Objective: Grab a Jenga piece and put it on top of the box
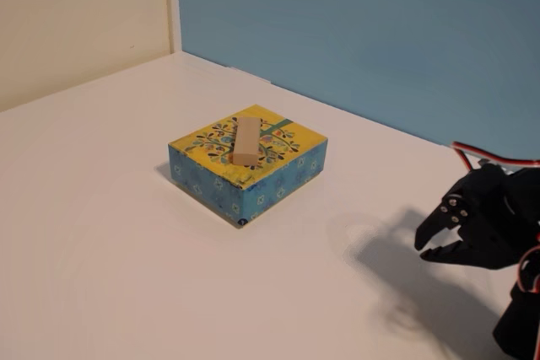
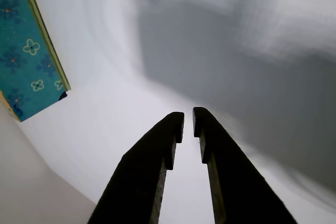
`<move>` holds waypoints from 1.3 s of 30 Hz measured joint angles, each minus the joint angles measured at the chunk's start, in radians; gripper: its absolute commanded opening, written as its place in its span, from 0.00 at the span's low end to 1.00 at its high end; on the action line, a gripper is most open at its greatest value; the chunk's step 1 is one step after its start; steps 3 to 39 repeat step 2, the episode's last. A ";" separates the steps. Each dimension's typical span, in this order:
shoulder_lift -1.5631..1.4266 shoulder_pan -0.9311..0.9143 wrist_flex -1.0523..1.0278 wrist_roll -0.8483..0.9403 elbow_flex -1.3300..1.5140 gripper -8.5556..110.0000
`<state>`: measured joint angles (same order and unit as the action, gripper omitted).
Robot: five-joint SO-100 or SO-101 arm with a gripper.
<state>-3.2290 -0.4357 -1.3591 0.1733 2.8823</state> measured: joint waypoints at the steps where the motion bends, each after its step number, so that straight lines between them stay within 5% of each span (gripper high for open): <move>1: 0.000 0.000 0.000 0.000 0.000 0.07; 39: 0.000 0.000 0.000 0.000 0.000 0.07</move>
